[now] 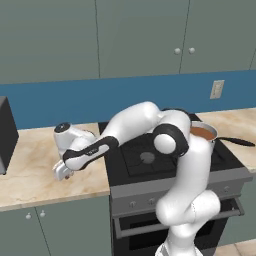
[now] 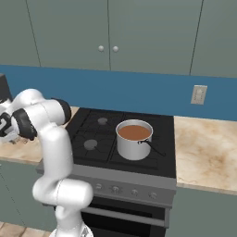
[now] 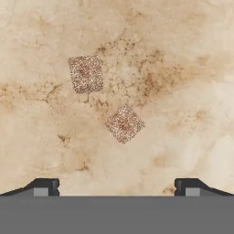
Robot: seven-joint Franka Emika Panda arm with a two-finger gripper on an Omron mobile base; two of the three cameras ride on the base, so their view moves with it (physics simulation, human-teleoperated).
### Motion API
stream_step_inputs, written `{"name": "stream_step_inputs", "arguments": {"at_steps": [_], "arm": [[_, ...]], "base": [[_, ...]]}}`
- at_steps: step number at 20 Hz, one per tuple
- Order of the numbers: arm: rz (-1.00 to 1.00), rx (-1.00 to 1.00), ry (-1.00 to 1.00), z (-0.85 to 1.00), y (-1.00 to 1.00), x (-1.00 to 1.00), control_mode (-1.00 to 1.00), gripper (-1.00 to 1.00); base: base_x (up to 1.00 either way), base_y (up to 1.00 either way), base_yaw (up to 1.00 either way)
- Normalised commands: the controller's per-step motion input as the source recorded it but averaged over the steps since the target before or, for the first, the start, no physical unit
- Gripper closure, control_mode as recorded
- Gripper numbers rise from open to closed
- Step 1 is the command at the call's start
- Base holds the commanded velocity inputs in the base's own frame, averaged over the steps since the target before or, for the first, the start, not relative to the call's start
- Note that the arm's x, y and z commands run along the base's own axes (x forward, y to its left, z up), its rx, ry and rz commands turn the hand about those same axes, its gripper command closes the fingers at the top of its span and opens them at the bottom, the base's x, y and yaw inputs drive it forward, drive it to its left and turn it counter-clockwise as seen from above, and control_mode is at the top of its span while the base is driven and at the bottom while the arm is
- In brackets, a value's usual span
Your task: Pick up the sugar cube(s) and place them in the saucepan with hot chocolate.
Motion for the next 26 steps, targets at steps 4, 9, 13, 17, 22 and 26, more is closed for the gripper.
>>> {"name": "stream_step_inputs", "arguments": {"at_steps": [4,9,13,17,22,26], "arm": [[0.01,0.00,0.00,-0.26,0.09,0.23,-1.00,-1.00],[0.00,0.00,0.04,-0.19,0.04,0.23,-1.00,-1.00],[0.00,0.00,0.08,-0.30,0.00,0.21,-1.00,-1.00],[0.00,0.00,0.10,-0.42,0.00,0.17,-1.00,-1.00],[0.00,0.00,0.03,-0.31,0.02,0.09,-1.00,-1.00],[0.00,0.00,0.00,-0.09,0.01,0.00,-1.00,1.00]], "base": [[0.00,0.00,0.00],[0.00,0.00,0.00],[0.00,0.00,0.00],[0.00,0.00,0.00],[0.00,0.00,0.00],[0.00,0.00,0.00]]}}
